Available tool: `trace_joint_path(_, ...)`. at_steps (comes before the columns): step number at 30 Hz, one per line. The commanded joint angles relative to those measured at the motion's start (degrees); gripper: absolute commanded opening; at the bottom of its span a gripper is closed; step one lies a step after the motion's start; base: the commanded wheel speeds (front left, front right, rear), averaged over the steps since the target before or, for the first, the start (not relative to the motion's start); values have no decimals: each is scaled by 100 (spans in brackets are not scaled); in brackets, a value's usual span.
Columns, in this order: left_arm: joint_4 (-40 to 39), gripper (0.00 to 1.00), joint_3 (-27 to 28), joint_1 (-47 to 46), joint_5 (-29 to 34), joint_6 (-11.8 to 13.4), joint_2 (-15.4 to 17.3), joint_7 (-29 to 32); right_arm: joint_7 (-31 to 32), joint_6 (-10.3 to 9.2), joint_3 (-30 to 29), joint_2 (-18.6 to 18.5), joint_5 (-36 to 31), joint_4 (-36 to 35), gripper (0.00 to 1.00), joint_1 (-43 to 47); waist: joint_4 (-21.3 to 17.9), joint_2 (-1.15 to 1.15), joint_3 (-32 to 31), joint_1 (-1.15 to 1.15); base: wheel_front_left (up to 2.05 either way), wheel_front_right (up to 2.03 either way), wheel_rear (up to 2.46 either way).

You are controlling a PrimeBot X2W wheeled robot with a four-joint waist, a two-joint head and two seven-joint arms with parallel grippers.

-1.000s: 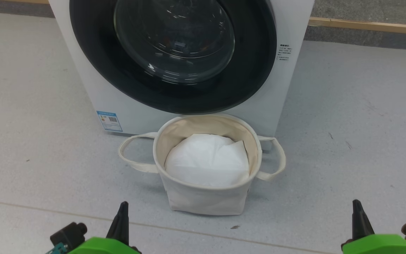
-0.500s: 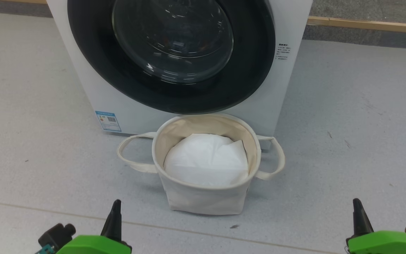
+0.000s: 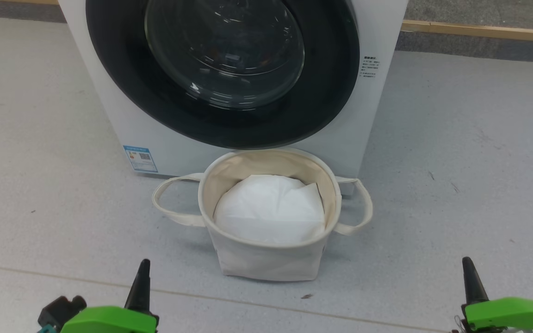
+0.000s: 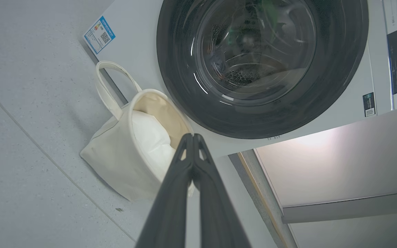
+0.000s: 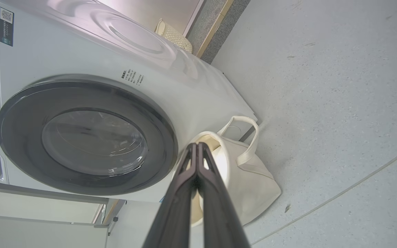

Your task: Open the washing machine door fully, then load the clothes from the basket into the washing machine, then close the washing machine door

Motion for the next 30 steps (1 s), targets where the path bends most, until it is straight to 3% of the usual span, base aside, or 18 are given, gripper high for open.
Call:
trace_joint_path(1, -241, 0, 205, -173, -166, -58, 46, 35, 53, -1, 38, -59, 173, -167, 0, -306, -2, 0, 1, 0, 0, 0, 0)
trace_joint_path(30, -489, 0, 767, -133, -2053, -237, 63, 529, 565, -1, -68, -69, 2074, -152, 0, -511, -61, 0, 24, 0, 0, 0, 0)
